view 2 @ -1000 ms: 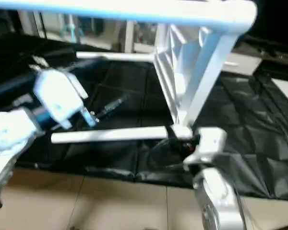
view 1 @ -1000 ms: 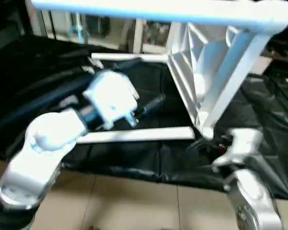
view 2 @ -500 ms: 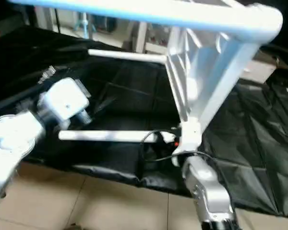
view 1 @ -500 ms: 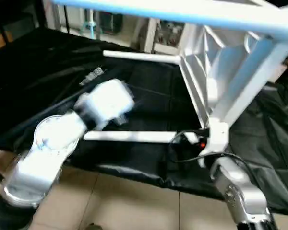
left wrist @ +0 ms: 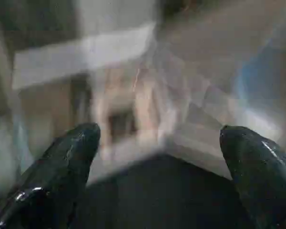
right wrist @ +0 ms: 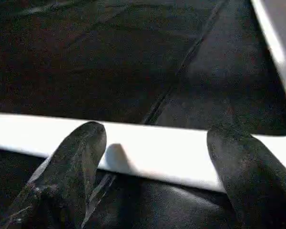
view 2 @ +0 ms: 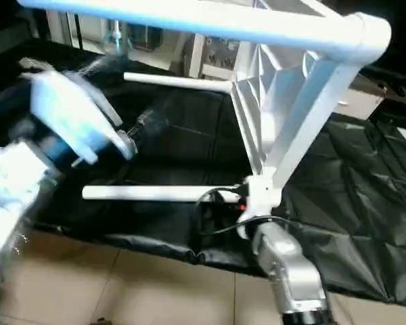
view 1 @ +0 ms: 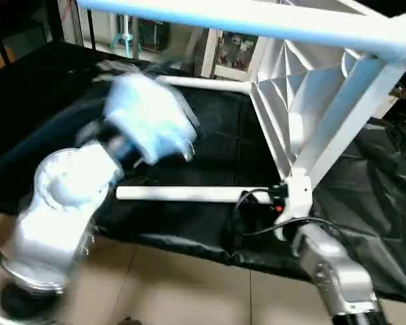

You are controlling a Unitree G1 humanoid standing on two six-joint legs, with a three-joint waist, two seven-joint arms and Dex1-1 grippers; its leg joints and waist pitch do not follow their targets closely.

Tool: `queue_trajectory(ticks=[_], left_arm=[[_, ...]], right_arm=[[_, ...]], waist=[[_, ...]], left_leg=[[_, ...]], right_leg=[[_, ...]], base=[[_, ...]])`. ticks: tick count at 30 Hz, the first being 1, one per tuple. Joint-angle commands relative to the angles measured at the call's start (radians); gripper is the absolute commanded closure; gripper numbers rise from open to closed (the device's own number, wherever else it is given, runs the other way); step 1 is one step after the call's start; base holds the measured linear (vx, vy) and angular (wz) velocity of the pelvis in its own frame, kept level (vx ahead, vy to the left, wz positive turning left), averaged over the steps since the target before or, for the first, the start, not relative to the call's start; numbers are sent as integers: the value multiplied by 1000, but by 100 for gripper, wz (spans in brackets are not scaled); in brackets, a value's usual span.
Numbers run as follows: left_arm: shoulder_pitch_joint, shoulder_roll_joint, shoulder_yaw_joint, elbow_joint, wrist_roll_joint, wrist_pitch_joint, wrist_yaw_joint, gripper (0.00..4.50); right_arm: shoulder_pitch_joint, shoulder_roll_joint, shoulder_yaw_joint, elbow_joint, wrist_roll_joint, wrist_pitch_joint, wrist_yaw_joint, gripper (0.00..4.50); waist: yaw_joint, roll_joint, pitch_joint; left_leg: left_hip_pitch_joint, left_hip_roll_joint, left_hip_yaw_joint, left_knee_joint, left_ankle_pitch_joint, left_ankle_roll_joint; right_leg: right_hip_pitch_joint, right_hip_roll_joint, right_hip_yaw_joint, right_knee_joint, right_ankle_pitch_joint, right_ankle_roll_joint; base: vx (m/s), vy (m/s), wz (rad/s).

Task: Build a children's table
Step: Flip table

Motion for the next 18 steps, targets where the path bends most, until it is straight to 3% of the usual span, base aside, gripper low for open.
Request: queue_trajectory(ticks=[1,2,3,5,7,8,9,10,11,12,13,14,15,16,17,18], left_arm=[[34,-13,34,49,-4,-18,40,0],[68,-50,74,75,-5,-38,86,0],[68,-50,74,75,-5,-38,86,0],[70,-74,79,87,8,-51,102,0],[64,-82,74,87,10,-44,101,0],[50,-99,55,90,11,-34,104,0],[48,-99,52,92,8,-36,103,0],[36,-101,28,110,5,-52,99,0],[33,-103,22,119,7,-61,98,0],[28,-107,14,131,9,-72,95,0],[23,-114,6,144,11,-82,93,0],[18,-120,2,155,11,-90,88,0],[17,-121,1,159,9,-93,84,0],[17,-121,1,159,9,-93,84,0],[15,-120,1,158,9,-90,83,0],[11,-117,3,154,8,-85,79,0]], right_arm=[[-8,-8,-27,-42,-4,-23,-5,77],[2,-11,-40,-88,5,-35,-1,77],[2,-11,-40,-88,5,-35,-1,77],[22,-15,-51,-133,21,-14,2,77],[31,-19,-51,-144,21,-11,7,77],[52,-32,-45,-167,15,-6,14,77],[57,-33,-43,-174,14,-5,14,77],[83,-38,-40,-207,14,-1,14,77],[91,-38,-41,-219,16,1,14,77],[104,-38,-44,-233,20,1,16,77],[115,-36,-49,-244,26,2,19,77],[128,-32,-53,-252,29,2,18,77],[134,-29,-53,-254,28,1,15,77],[134,-29,-53,-254,28,1,15,77],[140,-26,-51,-257,27,1,13,77],[146,-23,-45,-260,24,1,10,77]], waist=[[0,28,-49],[0,32,-55],[0,31,-56],[-1,41,-53],[0,42,-51],[-1,51,-49],[1,50,-48],[-7,53,-50],[-9,65,-49],[-11,61,-53],[-17,62,-57],[-14,70,-72],[-18,65,-79],[-22,57,-96],[-25,64,-109],[-24,83,-106]], left_leg=[[-11,26,-12,-96,-311,-52],[-3,29,-11,-92,-289,-47],[-5,30,-11,-93,-266,-44],[2,36,-7,-95,-241,-38],[1,35,-8,-99,-254,-37],[2,35,-7,-99,-272,-41],[4,36,-6,-99,-279,-41],[-3,34,-6,-97,-250,-36],[-11,32,-6,-97,-195,-26],[-15,30,-4,-91,-149,-14],[-30,22,0,-84,-55,21],[-38,10,4,-62,86,70],[-48,1,8,-52,163,106],[-65,-18,16,-29,272,184],[-81,-26,16,-14,283,251],[-87,-26,14,-12,249,271]], right_leg=[[37,-70,43,-100,-445,1],[32,-69,46,-95,-393,-9],[35,-68,48,-91,-339,-21],[32,-59,48,-81,-202,-62],[38,-61,48,-78,-200,-72],[39,-63,50,-83,-219,-72],[39,-64,50,-85,-227,-71],[41,-64,52,-87,-191,-77],[42,-59,51,-87,-135,-89],[41,-57,51,-84,-94,-95],[41,-51,46,-85,-20,-113],[33,-47,40,-75,110,-148],[29,-40,36,-74,186,-164],[16,-35,24,-73,323,-190],[6,-35,15,-78,353,-211],[-7,-37,9,-89,316,-218]], base=[[0,0,0],[0,0,0],[0,0,0],[0,0,0],[0,0,0],[0,0,0],[0,0,0],[0,0,0],[0,0,0],[0,0,0],[0,0,0],[0,0,0],[0,0,0],[-53,5,-2],[-95,-6,0],[-95,-6,0]])
